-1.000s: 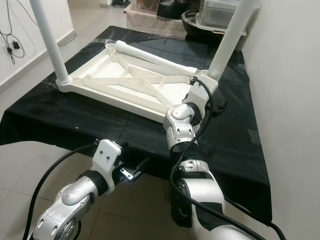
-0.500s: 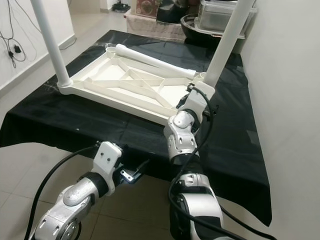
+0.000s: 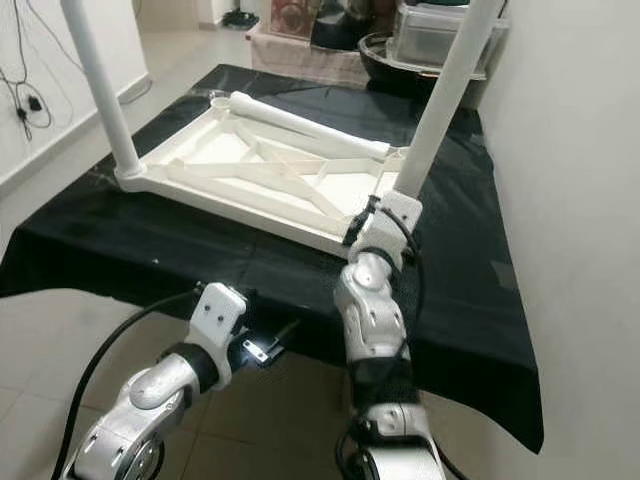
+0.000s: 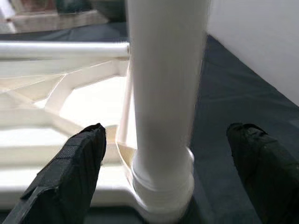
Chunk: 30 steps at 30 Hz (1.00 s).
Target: Building children table
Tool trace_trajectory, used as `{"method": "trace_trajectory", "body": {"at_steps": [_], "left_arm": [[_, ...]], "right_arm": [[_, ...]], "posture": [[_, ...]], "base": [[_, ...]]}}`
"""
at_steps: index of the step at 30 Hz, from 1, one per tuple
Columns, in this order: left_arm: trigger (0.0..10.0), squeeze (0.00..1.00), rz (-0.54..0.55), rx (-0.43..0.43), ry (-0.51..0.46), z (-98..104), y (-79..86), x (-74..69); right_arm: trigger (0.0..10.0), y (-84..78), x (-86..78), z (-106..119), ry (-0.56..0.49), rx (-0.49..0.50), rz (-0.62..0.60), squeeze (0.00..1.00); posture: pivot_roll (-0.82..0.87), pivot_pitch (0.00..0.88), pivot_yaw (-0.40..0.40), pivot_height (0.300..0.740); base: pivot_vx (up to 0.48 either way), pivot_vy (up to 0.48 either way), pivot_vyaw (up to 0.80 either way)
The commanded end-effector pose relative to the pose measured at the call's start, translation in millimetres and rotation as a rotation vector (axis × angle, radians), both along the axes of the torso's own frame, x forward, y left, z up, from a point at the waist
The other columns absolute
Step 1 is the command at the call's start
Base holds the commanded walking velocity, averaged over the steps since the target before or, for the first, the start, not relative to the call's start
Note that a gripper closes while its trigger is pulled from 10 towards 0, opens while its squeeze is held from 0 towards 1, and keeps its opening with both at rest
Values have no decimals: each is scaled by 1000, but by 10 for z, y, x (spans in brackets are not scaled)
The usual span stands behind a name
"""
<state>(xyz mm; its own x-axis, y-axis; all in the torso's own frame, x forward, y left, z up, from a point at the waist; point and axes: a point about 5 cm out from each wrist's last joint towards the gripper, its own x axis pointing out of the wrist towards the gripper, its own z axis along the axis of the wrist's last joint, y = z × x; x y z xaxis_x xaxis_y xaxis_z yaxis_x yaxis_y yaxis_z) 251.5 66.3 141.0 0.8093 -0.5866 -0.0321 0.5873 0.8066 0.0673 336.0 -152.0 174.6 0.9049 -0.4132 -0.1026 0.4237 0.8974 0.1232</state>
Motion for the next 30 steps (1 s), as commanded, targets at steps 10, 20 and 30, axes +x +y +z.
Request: {"method": "trace_trajectory", "body": {"at_steps": [10, 20, 30], "left_arm": [[10000, 0, 45, 26, 14, -91, 78, 93], [10000, 0, 95, 48, 64, -226, 84, 184], [10000, 0, 145, 44, 80, -279, 88, 253]], "right_arm": [[10000, -138, -946, -451, 32, -182, 325, 0], [10000, -13, -1116, -585, 58, -186, 333, 0], [10000, -28, -1078, -662, 68, -175, 351, 0]], "posture": [[109, 0, -66, 740], [100, 0, -52, 740], [102, 0, -71, 740]], "base": [[0, 0, 0], [0, 0, -556], [0, 0, -745]]}}
